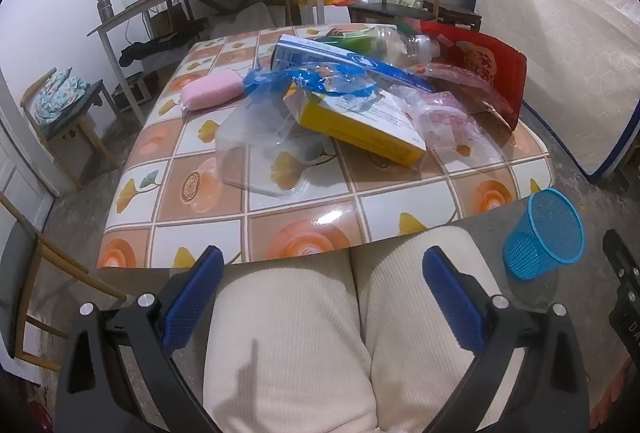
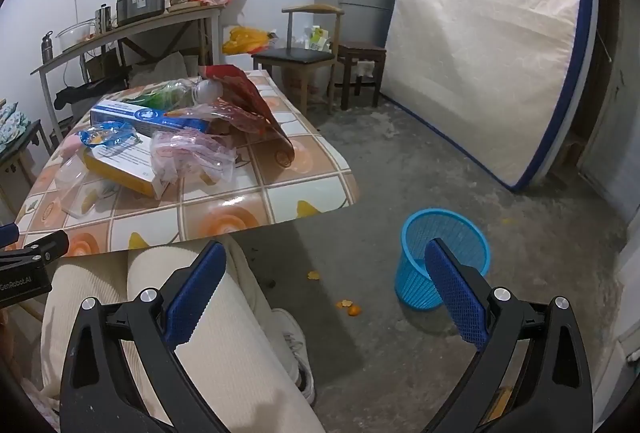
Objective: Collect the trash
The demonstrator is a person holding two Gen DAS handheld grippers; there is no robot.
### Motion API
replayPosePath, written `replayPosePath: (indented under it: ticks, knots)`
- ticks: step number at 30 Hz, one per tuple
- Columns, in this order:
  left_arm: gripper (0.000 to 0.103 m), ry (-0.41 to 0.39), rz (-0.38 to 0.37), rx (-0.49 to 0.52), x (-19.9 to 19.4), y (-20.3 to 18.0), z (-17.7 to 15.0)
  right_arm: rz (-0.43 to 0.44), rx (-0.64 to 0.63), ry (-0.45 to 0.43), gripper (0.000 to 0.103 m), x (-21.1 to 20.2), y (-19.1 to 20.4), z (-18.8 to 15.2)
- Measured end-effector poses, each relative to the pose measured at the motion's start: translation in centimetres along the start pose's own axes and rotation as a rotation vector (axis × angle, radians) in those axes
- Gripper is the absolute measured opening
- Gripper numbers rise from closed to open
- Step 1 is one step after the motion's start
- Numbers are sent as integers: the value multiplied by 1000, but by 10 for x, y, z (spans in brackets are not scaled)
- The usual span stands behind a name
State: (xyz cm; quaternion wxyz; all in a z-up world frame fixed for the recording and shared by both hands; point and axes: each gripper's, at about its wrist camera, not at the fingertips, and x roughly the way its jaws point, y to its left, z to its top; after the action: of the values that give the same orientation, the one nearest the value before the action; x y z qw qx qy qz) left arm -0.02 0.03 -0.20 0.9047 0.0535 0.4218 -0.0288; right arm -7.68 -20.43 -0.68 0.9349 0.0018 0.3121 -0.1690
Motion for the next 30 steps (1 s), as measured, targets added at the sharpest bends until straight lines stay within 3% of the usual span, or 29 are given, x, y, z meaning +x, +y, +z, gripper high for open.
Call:
replayPosePath:
  ticks: [30]
  knots:
    - [98, 23, -4, -26, 7, 7, -3, 0, 0, -1, 95, 0, 1, 0]
